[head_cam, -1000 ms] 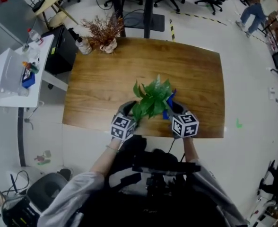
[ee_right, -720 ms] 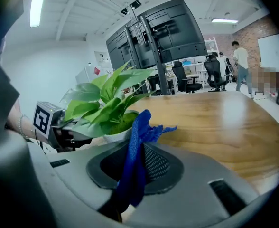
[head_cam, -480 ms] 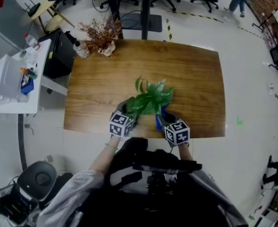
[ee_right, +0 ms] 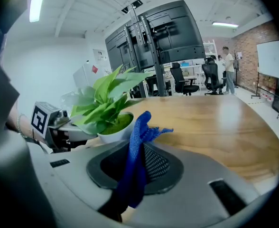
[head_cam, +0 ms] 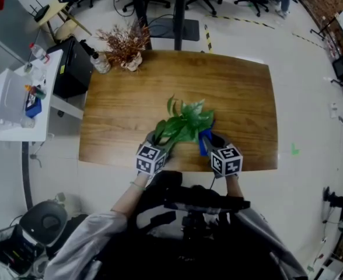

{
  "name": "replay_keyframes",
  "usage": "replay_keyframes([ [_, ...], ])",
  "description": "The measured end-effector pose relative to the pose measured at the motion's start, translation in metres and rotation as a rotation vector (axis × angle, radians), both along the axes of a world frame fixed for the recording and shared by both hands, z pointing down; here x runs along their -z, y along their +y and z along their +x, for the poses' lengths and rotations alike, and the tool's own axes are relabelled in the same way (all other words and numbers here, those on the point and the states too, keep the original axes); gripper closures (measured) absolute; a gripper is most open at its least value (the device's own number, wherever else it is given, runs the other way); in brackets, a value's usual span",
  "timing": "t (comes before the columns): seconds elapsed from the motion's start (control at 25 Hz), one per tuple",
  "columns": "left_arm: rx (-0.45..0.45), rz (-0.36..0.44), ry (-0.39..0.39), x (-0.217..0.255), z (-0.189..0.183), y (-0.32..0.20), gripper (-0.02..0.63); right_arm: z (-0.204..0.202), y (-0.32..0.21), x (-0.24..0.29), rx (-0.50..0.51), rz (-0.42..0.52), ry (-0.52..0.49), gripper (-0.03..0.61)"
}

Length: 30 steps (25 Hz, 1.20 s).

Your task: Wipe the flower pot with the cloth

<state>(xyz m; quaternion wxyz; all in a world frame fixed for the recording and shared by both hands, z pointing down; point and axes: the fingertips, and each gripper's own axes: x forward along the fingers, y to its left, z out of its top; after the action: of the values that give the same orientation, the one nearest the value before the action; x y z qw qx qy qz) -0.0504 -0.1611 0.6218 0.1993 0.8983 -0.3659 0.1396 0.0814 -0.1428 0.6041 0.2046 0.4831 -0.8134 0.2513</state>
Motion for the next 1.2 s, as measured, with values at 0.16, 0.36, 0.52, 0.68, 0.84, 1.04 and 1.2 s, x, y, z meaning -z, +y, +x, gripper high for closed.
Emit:
replay_keyframes([
  [0.16, -0.011, -0.015, 0.006, -0.002, 0.006, 0.009, 0.442, -0.002, -0.023, 0.018, 0.041, 0.058, -0.016, 0.503],
  [0.36, -0.003, -0.017, 0.0, -0.002, 0.002, 0.003, 0.442, -0.014, -0.025, 0.013, 0.1, 0.042, -0.011, 0.502],
  [0.52, 0.011, -0.018, 0.006, -0.002, -0.005, -0.002, 0.442, -0.021, -0.013, 0.004, 0.107, 0.016, -0.028, 0.503],
  [0.68, 0.036, -0.021, 0.016, -0.002, -0.012, -0.013, 0.442, -0.032, 0.003, -0.007, 0.127, -0.018, -0.032, 0.503],
  [0.84, 0.045, -0.02, 0.011, -0.002, -0.014, -0.025, 0.442, -0.045, 0.019, -0.018, 0.161, -0.053, -0.024, 0.502],
  [1.04, 0.061, -0.02, 0.01, -0.002, -0.014, -0.033, 0.442, -0.054, 0.027, -0.027, 0.205, -0.081, -0.006, 0.503],
  [1.2, 0.056, -0.02, -0.008, -0.002, -0.014, -0.028, 0.442, -0.044, 0.026, -0.024, 0.181, -0.079, 0.004, 0.502],
])
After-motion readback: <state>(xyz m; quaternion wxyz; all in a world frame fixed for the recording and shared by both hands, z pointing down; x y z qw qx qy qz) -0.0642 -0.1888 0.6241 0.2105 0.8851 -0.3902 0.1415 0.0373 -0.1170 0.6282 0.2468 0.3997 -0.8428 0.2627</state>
